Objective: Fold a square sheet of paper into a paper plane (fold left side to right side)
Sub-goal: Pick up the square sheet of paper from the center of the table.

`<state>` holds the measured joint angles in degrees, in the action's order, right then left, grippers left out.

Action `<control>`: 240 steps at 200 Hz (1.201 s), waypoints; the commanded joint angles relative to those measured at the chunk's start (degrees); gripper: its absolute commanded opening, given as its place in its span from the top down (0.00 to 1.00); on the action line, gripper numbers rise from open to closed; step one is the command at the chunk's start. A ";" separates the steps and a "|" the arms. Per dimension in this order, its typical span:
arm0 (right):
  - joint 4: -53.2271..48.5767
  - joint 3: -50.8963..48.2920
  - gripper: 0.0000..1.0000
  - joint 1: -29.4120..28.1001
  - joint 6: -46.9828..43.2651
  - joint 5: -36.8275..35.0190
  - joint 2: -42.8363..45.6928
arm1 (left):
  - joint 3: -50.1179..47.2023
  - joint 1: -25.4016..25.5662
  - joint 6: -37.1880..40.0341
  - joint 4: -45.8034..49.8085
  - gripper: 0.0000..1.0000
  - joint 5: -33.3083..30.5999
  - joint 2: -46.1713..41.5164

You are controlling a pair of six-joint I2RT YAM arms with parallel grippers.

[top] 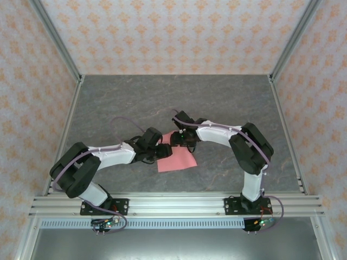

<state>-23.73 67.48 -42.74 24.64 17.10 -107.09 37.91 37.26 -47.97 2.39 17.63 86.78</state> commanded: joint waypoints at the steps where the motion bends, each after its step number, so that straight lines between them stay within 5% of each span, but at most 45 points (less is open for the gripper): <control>1: -1.18 -2.09 0.49 -2.30 0.04 5.69 2.26 | -0.38 -0.49 0.19 0.81 0.41 -6.17 -6.01; 30: 2.39 -3.94 0.59 -1.63 1.18 8.77 4.25 | -1.19 -2.99 1.82 5.50 0.37 -7.89 -14.40; 93: 21.00 -15.14 0.73 7.45 6.27 24.21 13.82 | -4.97 -15.75 3.43 5.60 0.27 3.92 -27.19; 160: 35.41 -23.21 0.77 18.30 11.45 38.84 24.06 | -2.17 -19.74 3.92 -0.69 0.21 16.59 -26.85; 240: 33.31 -17.24 0.78 24.73 12.86 50.55 40.69 | 5.62 -21.08 -5.02 -18.80 0.07 35.41 -24.11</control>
<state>8.60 46.24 -17.96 36.86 62.11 -70.35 39.59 16.45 -49.84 -7.62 45.65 62.22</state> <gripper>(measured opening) 0.217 0.923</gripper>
